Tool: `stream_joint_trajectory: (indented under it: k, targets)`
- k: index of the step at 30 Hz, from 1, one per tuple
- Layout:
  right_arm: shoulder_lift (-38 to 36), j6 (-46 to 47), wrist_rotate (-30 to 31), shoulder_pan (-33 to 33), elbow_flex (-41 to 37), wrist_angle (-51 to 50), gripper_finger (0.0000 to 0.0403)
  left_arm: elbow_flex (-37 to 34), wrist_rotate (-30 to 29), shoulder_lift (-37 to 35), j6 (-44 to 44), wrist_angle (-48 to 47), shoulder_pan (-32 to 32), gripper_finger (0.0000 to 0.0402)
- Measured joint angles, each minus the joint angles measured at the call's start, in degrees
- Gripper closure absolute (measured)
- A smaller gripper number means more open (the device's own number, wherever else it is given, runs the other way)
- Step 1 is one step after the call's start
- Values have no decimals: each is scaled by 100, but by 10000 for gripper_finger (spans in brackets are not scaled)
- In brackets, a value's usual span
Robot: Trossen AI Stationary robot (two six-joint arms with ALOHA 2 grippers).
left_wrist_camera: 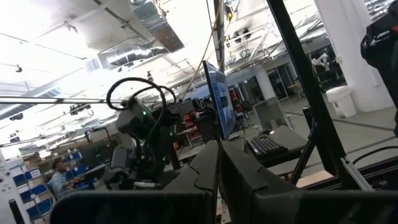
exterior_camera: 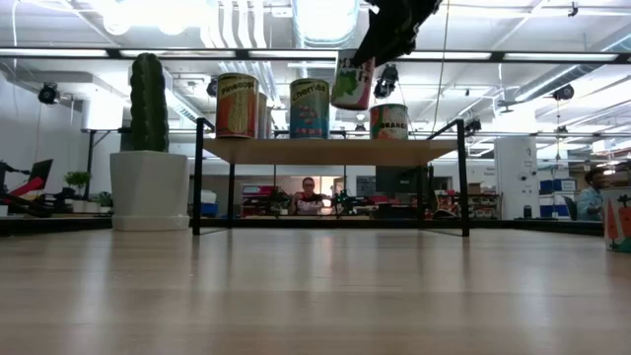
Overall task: Pick and place cans onto a shelf
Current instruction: Put the canned mixed fruit on the shelf
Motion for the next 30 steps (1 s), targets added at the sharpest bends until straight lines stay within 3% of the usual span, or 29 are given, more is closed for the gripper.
stream_joint_trajectory:
  k: [25,30]
  targets:
    - [2,-12,39,-122,-755,217,135,26,0,13,-42,0,-1,402]
    - [2,-14,22,-112,-774,246,120,28,0,13,-45,0,-1,402]
